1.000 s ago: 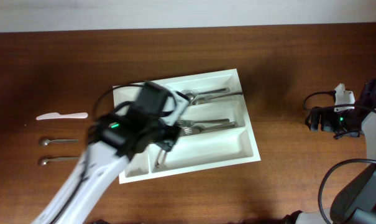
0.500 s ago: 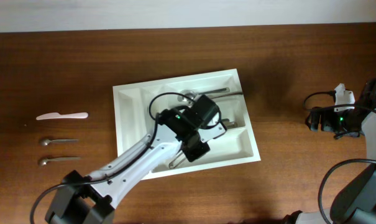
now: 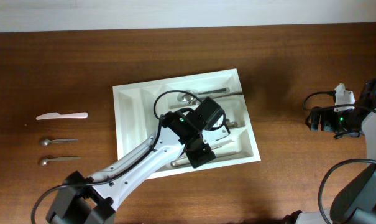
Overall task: Pack container
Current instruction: 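Lower the tongs into the bottom compartment and open the left gripper, then move the left gripper back over the small spoons on the left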
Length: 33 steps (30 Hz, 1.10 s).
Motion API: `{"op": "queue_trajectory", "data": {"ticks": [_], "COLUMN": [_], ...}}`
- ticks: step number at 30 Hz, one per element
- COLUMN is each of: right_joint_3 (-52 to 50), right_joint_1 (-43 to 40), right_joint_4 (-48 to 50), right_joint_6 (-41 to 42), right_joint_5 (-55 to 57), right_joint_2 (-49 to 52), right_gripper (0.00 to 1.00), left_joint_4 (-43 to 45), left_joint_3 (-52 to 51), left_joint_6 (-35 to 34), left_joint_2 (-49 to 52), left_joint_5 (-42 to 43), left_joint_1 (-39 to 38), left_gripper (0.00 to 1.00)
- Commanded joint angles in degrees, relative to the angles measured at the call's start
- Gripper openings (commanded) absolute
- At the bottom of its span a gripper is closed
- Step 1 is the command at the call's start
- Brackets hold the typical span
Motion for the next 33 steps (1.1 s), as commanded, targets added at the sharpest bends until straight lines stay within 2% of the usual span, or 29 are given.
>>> {"op": "queue_trajectory", "data": {"ticks": [1, 4, 5, 6, 7, 8, 9, 11, 12, 14, 15, 17, 18, 19, 21, 23, 25, 28, 30, 33], "right_joint_3": [-0.13, -0.13, -0.13, -0.13, -0.13, -0.13, -0.13, -0.13, -0.13, -0.13, -0.13, -0.13, -0.13, -0.13, -0.13, -0.13, -0.13, -0.13, -0.13, -0.13], "right_joint_1": [-0.42, -0.42, -0.42, -0.42, -0.42, -0.42, -0.42, -0.42, -0.42, -0.42, -0.42, -0.42, -0.42, -0.42, -0.42, -0.42, -0.42, -0.42, -0.42, -0.42], "right_joint_4": [0.00, 0.00, 0.00, 0.00, 0.00, 0.00, 0.02, 0.02, 0.02, 0.00, 0.02, 0.02, 0.00, 0.00, 0.00, 0.00, 0.00, 0.00, 0.02, 0.02], "right_joint_6": [-0.57, -0.57, -0.57, -0.57, -0.57, -0.57, -0.57, -0.57, -0.57, -0.57, -0.57, -0.57, -0.57, -0.57, -0.57, -0.57, -0.57, -0.57, -0.57, -0.57], "right_joint_5": [-0.90, -0.90, -0.90, -0.90, -0.90, -0.90, -0.90, -0.90, -0.90, -0.90, -0.90, -0.90, -0.90, -0.90, -0.90, -0.90, -0.90, -0.90, -0.90, -0.90], "right_joint_2": [-0.04, -0.04, -0.04, -0.04, -0.04, -0.04, -0.04, -0.04, -0.04, -0.04, -0.04, -0.04, -0.04, -0.04, -0.04, -0.04, -0.04, -0.04, -0.04, -0.04], "right_gripper": [0.99, 0.99, 0.99, 0.99, 0.99, 0.99, 0.99, 0.99, 0.99, 0.99, 0.99, 0.99, 0.99, 0.99, 0.99, 0.99, 0.99, 0.99, 0.99, 0.99], "left_joint_4": [0.28, 0.09, -0.13, -1.07, -1.90, -3.37, -5.44, -6.19, -6.93, -9.07, -11.10, -14.93, -16.06, -16.35, -17.99, -21.16, -24.65, -29.24, -29.55, -27.39], "left_joint_3": [1.79, 6.86, 8.85, 11.50, 13.33, 15.89, 17.70, 18.18, 18.18, 18.21, 18.25, 18.25, 18.23, 18.23, 18.21, 17.99, 17.62, 15.80, 13.66, 9.57], "left_joint_6": [-0.92, -11.69, -16.52, -24.17, -28.85, -34.07, -33.14, -27.67, -29.11, -41.53, -50.71, -64.50, -68.83, -70.53, -66.99, -66.42, -70.79, -76.85, -79.62, -79.47], "left_joint_2": [-0.11, -0.52, -0.74, -1.18, -1.51, -2.16, -2.80, -3.28, -3.28, -3.28, -3.39, -3.39, -3.37, -3.23, -3.23, -3.23, -3.23, -3.19, -3.19, -3.19], "left_joint_5": [-8.35, -21.57, -26.53, -31.26, -31.47, -26.43, -18.56, -17.97, -20.44, -24.39, -23.89, -18.05, -12.94, -4.55, 1.68, -2.16, -4.66, -2.32, -0.90, 0.44], "left_joint_1": [-0.26, 0.20, 0.59, 1.33, 1.92, 2.97, 4.04, 5.49, 6.78, 10.54, 13.79, 20.92, 25.03, 30.73, 37.57, 43.23, 49.03, 60.50, 65.20, 70.55], "left_gripper": [0.99, 0.99, 0.99, 0.99, 0.99, 0.99, 0.99, 0.99, 0.99, 0.99, 0.99, 0.99, 0.99, 0.99, 0.99, 0.99, 0.99, 0.99, 0.99, 0.99]}}
